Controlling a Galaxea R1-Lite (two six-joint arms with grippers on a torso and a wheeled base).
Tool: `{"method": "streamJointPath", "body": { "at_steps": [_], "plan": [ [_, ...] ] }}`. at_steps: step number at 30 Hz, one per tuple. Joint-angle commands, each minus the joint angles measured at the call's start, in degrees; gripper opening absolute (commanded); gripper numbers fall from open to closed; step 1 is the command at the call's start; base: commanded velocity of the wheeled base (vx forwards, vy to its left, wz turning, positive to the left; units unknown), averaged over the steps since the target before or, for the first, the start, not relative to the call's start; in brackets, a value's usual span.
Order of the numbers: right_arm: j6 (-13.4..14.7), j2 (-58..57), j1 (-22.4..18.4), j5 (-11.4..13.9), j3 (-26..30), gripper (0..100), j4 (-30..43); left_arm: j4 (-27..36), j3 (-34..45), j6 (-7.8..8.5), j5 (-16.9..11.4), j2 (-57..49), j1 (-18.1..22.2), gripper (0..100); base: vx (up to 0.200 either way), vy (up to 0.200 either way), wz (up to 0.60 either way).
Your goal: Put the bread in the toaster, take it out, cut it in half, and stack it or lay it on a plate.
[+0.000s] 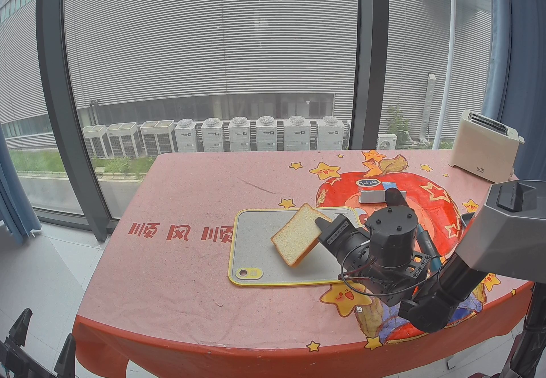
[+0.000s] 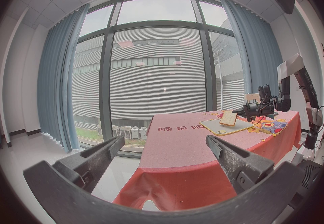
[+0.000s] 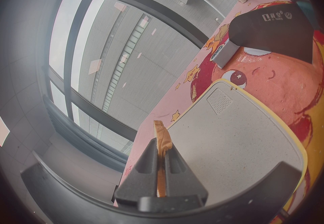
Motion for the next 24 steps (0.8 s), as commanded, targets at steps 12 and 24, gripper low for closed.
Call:
{"method": "streamJointPath", "body": {
  "at_steps": [12,24],
  "plan": [
    [-5.03,0.26,-0.21,0.04,-1.12,100,0.86,0.00,0.84,-0.01,-0.02,-0.31,-0.02,100,0.000,0.000,0.00],
    [-8.28,-1.68,-0.56,0.74,-5.43,100,11.15,0.00,0.75,-0.01,-0.02,-0.31,-0.02,100,0.000,0.000,0.00]
  ]
}}
